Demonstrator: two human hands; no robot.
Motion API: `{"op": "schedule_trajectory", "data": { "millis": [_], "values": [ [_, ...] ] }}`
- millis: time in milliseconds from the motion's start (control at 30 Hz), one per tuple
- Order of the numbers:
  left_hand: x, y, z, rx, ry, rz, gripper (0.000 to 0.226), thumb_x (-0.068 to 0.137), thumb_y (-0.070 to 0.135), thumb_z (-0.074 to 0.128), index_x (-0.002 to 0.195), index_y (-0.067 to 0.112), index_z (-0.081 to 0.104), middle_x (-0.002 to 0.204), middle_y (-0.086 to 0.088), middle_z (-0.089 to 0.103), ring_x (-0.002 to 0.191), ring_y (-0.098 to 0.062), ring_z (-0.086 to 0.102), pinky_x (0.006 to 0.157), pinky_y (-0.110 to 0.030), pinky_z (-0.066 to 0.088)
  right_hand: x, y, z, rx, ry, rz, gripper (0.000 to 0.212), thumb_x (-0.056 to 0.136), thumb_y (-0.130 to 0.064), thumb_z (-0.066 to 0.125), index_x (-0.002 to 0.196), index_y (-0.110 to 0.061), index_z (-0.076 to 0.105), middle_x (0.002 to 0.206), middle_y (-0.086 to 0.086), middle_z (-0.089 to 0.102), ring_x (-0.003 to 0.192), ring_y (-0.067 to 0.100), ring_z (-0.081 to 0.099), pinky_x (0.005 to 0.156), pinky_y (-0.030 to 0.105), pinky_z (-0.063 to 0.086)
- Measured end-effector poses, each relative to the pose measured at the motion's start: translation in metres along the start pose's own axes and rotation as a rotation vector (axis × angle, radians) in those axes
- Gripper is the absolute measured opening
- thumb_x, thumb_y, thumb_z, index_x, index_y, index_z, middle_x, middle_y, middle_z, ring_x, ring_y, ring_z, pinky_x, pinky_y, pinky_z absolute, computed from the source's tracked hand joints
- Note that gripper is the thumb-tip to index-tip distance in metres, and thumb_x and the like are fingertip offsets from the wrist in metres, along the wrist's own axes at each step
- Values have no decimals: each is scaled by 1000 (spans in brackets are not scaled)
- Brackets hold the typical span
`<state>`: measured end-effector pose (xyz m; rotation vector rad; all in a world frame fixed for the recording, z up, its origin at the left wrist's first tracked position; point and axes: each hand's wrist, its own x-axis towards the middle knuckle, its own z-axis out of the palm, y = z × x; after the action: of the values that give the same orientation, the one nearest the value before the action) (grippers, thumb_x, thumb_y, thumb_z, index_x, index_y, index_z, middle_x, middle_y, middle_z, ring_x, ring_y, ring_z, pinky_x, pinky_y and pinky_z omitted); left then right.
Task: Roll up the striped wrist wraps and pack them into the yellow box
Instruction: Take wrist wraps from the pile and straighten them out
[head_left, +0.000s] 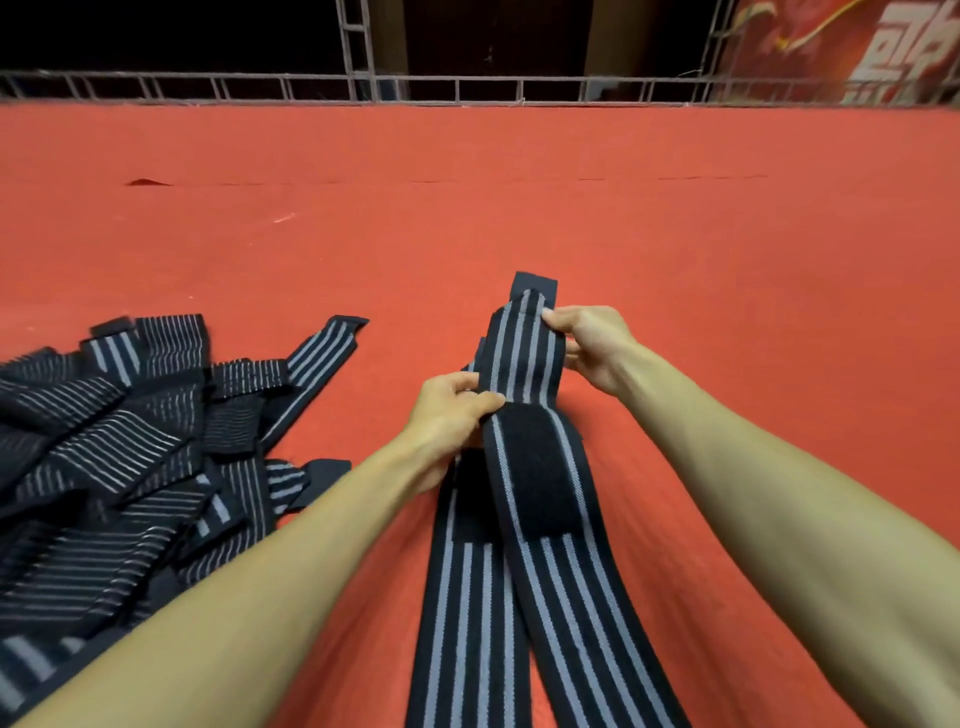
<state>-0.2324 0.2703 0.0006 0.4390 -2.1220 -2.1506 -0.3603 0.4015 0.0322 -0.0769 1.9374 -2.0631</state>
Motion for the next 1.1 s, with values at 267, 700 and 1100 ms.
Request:
{"op": "schedule_trajectory", "data": {
  "millis": [267, 700, 1100],
  "values": [
    [51, -32, -41, 556, 47, -8, 38, 78, 7, 72, 113, 10, 57, 63, 4, 60, 51, -10, 56, 56, -25, 48, 40, 58, 27, -403, 181, -1, 22, 72, -9, 84, 63, -18, 66, 87, 8, 71, 86, 25, 69, 74, 42, 59],
    [140, -59, -22, 861, 240, 255, 29, 99, 34, 47, 112, 30, 72, 110, -3, 70, 114, -25, 57, 104, -44, 32, 65, 92, 29, -524, 402, -61, 13, 81, -27, 78, 93, -21, 76, 106, 3, 69, 90, 17, 53, 74, 24, 39],
    [135, -56, -23, 779, 245, 299, 26, 100, 32, 48, 99, 20, 70, 100, -5, 72, 105, -30, 60, 98, -45, 39, 61, 89, 23, -590, 276, -138, 29, 81, -29, 77, 108, -18, 74, 105, 2, 73, 102, 18, 65, 85, 28, 50]
  ]
}}
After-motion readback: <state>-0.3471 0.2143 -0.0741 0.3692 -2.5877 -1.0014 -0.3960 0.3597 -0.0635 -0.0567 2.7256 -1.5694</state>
